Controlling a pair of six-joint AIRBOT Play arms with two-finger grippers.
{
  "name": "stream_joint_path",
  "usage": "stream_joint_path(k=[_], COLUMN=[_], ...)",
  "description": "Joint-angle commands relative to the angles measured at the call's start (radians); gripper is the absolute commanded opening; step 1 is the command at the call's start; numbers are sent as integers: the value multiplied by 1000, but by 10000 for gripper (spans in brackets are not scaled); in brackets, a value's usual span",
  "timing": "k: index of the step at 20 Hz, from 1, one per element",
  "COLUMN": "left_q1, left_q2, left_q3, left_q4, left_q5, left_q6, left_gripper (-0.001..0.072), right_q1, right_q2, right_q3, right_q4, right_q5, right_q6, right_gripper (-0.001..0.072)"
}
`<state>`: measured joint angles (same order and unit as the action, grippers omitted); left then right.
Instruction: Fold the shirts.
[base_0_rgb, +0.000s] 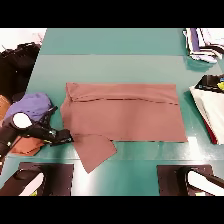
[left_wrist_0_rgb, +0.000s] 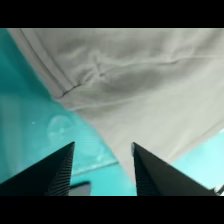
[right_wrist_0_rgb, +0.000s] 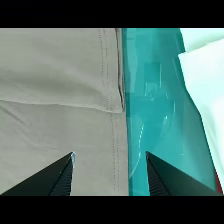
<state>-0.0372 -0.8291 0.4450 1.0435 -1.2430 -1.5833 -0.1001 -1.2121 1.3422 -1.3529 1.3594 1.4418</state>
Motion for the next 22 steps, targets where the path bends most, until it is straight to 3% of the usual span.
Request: stream_joint_path(k=[1,5,8,9,10,13,17,19,22], left_q1=[0,0,-34,-58,-75,-80,-80,-80,-80], left_q2=[18,18,18,18,18,22,45,45,45], left_q3=[-99,-145,-149,-149,-148,-116,-2,37,56], left_q4=[-91,-131,-190,-204,-228,-274,-198,-194,-194], left_q5=[77,134,195,217,229,209,156,151,154], left_q6=[20,23,57,56,77,102,100,101,103], left_gripper=[430,430,427,278,34,28,28,28,28], right_q1=[0,0,-1,-2,-2,-40,-227,-348,-475], right_q2=[3,3,4,4,4,15,135,181,191], right_q3=[0,0,0,0,0,-26,-314,-497,-712], right_q4=[0,1,52,74,74,59,42,44,91], right_q5=[13,13,13,21,37,123,137,142,138], right_q6=[0,0,0,0,0,0,0,0,0], right_gripper=[511,509,447,447,447,447,455,570,561])
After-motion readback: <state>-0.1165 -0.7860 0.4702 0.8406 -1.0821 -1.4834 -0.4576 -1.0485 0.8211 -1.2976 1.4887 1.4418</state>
